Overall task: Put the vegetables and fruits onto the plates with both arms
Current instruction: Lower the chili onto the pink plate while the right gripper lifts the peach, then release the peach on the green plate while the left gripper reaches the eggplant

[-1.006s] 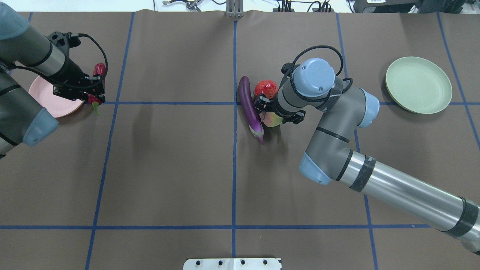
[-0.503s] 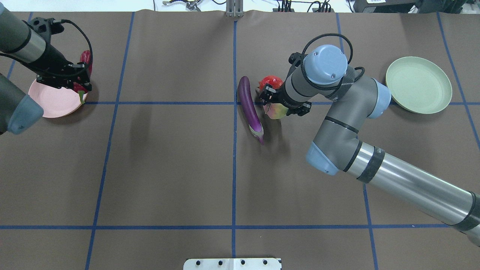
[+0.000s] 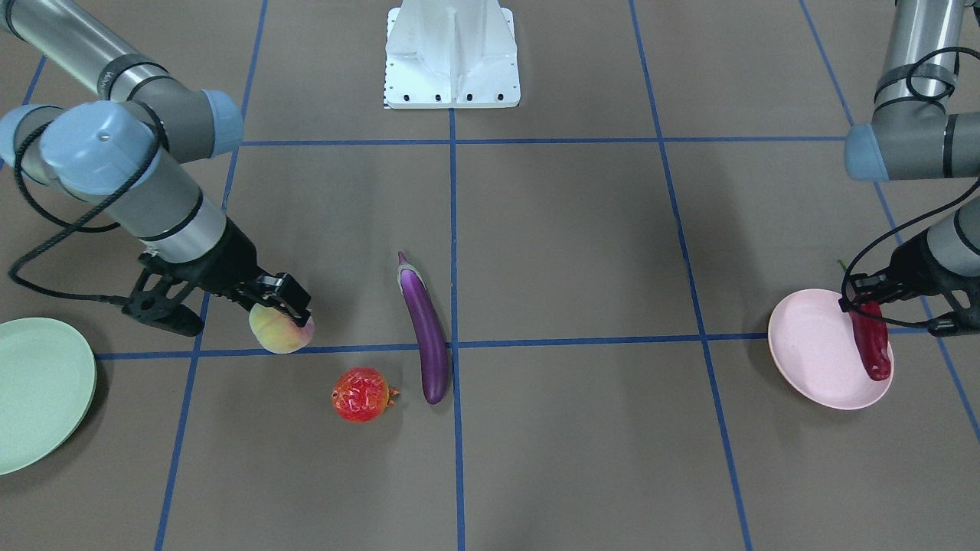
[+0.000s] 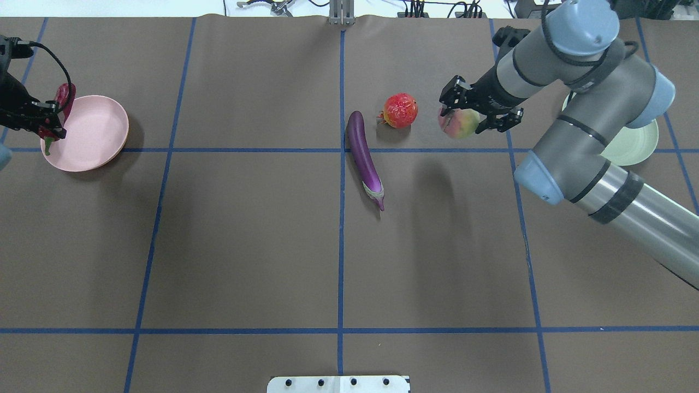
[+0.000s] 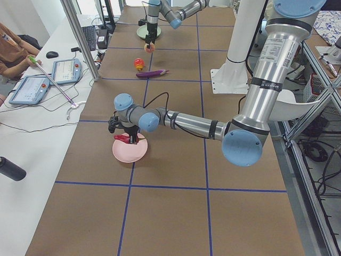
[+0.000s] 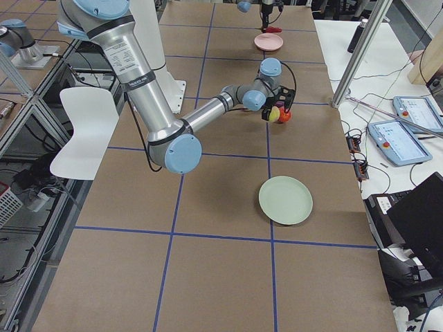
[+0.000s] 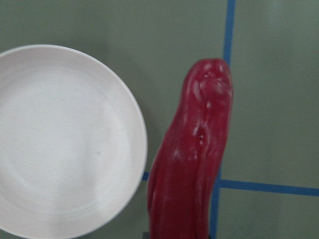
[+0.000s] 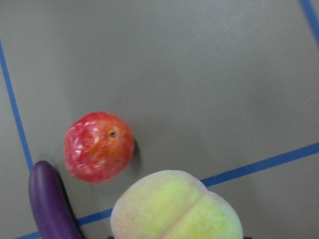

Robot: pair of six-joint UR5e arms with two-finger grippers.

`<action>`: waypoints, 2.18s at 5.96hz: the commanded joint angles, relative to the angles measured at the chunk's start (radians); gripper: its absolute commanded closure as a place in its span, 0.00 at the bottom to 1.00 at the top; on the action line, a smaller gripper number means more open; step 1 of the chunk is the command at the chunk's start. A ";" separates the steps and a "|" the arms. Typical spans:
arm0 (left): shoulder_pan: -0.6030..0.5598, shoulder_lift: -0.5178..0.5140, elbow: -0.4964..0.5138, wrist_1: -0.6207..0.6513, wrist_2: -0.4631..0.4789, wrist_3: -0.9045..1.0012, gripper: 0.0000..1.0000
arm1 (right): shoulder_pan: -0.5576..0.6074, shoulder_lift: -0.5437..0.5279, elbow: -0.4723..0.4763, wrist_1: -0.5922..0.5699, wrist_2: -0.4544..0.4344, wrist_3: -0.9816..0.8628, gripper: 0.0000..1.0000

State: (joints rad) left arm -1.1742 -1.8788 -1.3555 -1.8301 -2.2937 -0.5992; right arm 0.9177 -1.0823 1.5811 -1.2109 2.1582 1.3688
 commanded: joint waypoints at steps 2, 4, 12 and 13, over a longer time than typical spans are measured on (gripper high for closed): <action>0.014 -0.092 0.141 -0.008 0.000 -0.002 0.01 | 0.168 -0.057 -0.117 -0.004 0.014 -0.248 1.00; 0.075 -0.188 0.029 0.000 -0.004 -0.257 0.00 | 0.252 -0.085 -0.270 0.001 0.003 -0.522 1.00; 0.579 -0.764 0.254 0.043 0.328 -0.809 0.00 | 0.314 -0.148 -0.244 0.002 0.150 -0.746 0.00; 0.596 -0.770 0.286 0.031 0.353 -0.809 0.00 | 0.269 -0.122 -0.218 0.008 0.161 -0.650 0.00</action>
State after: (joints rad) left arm -0.5984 -2.6299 -1.1068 -1.7890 -1.9674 -1.3975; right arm 1.2221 -1.2277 1.3379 -1.2071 2.2980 0.6487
